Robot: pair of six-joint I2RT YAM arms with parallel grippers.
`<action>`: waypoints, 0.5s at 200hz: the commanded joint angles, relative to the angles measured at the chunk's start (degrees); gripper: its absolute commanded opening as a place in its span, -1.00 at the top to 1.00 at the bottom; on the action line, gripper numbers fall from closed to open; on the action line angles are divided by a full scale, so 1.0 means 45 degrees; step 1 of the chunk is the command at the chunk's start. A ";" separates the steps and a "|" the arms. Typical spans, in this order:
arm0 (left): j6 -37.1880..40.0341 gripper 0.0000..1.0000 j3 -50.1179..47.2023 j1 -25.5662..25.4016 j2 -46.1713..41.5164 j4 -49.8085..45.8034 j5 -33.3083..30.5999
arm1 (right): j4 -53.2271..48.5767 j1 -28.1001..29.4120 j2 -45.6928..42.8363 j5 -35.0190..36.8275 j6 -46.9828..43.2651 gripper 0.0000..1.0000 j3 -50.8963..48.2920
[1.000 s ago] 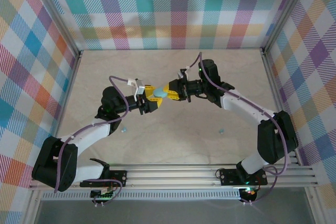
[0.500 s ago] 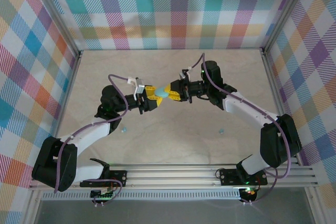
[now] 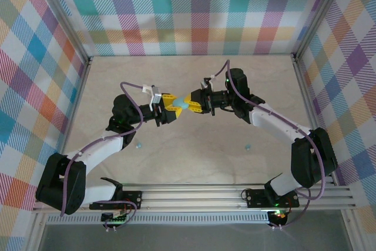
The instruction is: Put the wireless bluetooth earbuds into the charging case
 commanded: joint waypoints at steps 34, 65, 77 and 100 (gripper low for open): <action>-0.0011 -0.08 0.0536 -0.0304 0.0350 0.0292 0.0245 | 0.0439 0.0048 -0.0516 -0.0145 0.0224 0.62 -0.0063; -0.0011 -0.08 0.0571 -0.0344 0.0395 0.0267 0.0255 | 0.0359 0.0048 -0.0610 -0.0117 0.0204 0.62 -0.0083; -0.0011 -0.08 0.0576 -0.0351 0.0410 0.0223 0.0265 | 0.0340 0.0048 -0.0634 -0.0120 0.0204 0.62 -0.0083; -0.0011 -0.07 0.0565 -0.0364 0.0430 0.0227 0.0209 | 0.0345 0.0048 -0.0690 -0.0105 0.0204 0.62 -0.0044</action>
